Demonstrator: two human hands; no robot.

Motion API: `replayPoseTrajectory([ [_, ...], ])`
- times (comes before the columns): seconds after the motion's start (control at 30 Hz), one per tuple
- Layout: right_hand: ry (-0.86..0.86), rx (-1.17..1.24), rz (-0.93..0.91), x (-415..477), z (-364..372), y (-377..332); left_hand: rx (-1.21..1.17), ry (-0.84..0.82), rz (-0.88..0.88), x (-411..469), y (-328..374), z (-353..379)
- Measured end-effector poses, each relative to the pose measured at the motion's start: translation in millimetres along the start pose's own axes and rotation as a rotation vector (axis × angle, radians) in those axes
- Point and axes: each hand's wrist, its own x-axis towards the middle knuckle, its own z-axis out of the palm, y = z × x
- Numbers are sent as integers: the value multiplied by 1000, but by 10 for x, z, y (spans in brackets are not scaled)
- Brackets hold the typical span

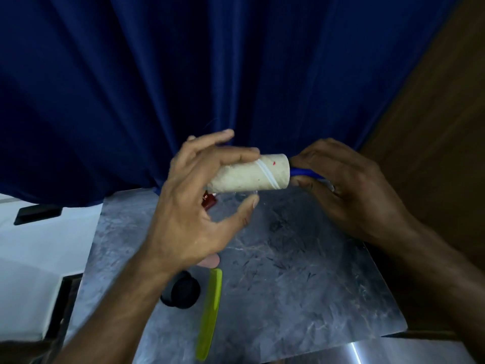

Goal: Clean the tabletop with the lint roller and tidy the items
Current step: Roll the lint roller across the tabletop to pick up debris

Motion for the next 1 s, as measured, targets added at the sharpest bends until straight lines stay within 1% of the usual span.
replayPoseTrajectory([
  [0.03, -12, -1, 18, 0, 17, 19, 87, 24, 96, -52, -25, 26],
  [0.1, -28, 8, 68, -23, 50, 82, 166, 55, 223, -214, -95, 114],
  [0.17, -27, 29, 114, -65, 59, 172, 159, 43, 253, -446, -151, 261],
  [0.2, -29, 33, 126, -88, 61, 217, 128, 12, 230, -569, -166, 344],
  [0.23, -36, 29, 130, -108, 72, 260, 80, -24, 176, -689, -189, 428],
  [0.27, -51, 24, 138, -134, 100, 297, 14, -53, 81, -796, -217, 509],
  [0.3, -69, 24, 158, -169, 141, 328, -78, -67, -66, -884, -250, 580],
  [0.4, -104, 48, 274, -311, 307, 381, -472, -38, -648, -958, -367, 747],
  [0.43, -113, 56, 316, -382, 389, 388, -598, -19, -787, -944, -425, 809],
  [0.47, -129, 66, 361, -461, 485, 387, -701, -7, -885, -918, -483, 880],
  [0.57, -204, 126, 543, -717, 842, 333, -881, 13, -1030, -806, -583, 1093],
  [0.67, -189, 195, 684, -938, 1216, 248, -875, 71, -1156, -791, -671, 1292],
  [0.73, -196, 224, 723, -1042, 1420, 214, -853, 102, -1233, -852, -797, 1393],
  [0.8, -242, 249, 738, -1150, 1581, 211, -859, 106, -1293, -933, -959, 1486],
  [0.87, -339, 211, 783, -1260, 1718, 241, -825, 104, -1352, -1013, -1112, 1586],
  [0.93, -459, 117, 816, -1343, 1847, 312, -777, 73, -1381, -1076, -1242, 1709],
  [1.0, -518, 55, 838, -1405, 1977, 396, -778, 42, -1336, -1160, -1371, 1844],
])
